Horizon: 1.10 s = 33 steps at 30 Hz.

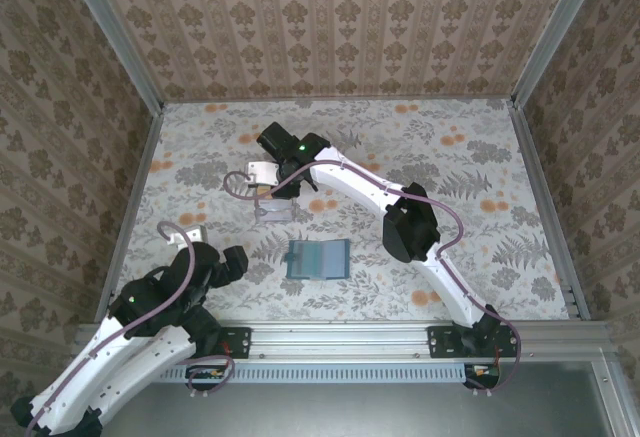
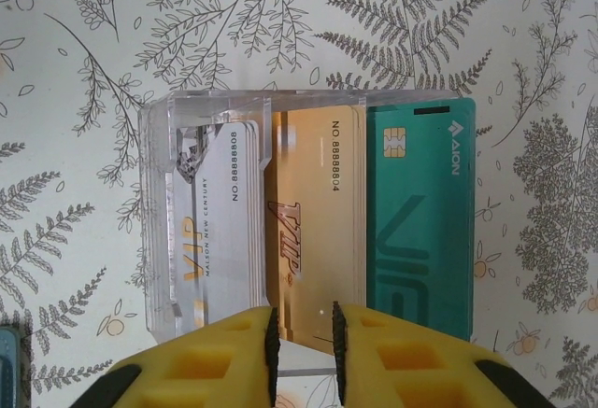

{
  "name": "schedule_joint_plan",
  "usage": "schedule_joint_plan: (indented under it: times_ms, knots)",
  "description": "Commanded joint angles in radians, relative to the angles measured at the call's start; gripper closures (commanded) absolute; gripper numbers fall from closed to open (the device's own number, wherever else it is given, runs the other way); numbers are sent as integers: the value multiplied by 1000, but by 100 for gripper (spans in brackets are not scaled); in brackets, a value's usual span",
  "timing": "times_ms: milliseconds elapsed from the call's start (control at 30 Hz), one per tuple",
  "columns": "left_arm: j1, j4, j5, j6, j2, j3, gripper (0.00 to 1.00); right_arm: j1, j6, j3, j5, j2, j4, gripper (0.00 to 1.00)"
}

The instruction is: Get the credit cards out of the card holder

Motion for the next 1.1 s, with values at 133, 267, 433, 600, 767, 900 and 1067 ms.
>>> schedule_joint_plan:
  times_ms: [133,267,433,600,767,900,1067]
  knots:
    - [10,-11,-8,-7,-14,17,0,-5,34,32,22,13,8,66]
    - [10,9,8,6,-13,8,0,-14,103,12,11,-19,47,62]
    - [10,50,43,28,-10,-5,1,-48,280,-160,-72,-157,187,59]
    - [9,180,130,67,18,-34,9,-73,516,-509,-137,-393,451,58]
    - [6,371,262,88,116,-79,24,-97,804,-832,-172,-603,640,58]
    - [-32,520,312,78,232,-113,38,-99,979,-1046,-139,-739,686,58]
    - [-135,622,264,59,372,-114,48,-99,1084,-1286,-101,-892,699,58]
